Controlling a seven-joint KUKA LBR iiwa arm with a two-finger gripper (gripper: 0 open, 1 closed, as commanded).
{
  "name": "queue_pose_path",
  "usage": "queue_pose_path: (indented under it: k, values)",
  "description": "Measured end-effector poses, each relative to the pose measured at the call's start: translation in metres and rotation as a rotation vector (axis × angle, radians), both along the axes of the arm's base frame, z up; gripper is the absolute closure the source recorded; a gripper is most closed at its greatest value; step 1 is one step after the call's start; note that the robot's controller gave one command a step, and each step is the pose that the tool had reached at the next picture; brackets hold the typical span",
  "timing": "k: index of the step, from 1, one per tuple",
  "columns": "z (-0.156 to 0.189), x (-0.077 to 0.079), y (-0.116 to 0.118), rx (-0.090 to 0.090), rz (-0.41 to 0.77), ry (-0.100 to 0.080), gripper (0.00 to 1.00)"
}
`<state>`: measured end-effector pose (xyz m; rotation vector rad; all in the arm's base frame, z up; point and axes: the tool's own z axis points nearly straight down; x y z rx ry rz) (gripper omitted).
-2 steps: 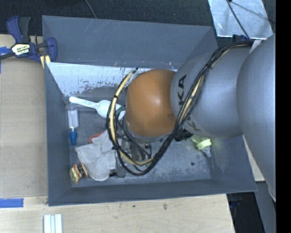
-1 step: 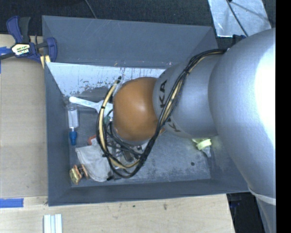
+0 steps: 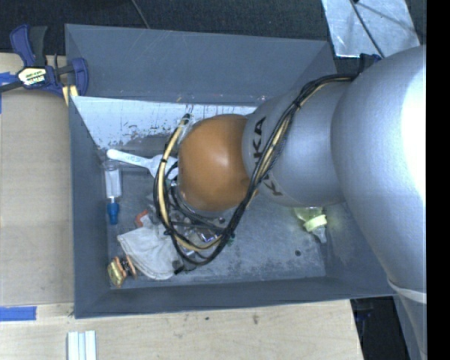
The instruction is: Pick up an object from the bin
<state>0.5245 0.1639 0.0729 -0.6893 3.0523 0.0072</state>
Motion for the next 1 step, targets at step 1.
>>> queue_pose_path:
  k: [1]
  values:
    - [0.0007,-0.0126,0.0188,-0.008,0.166,-0.003,0.0]
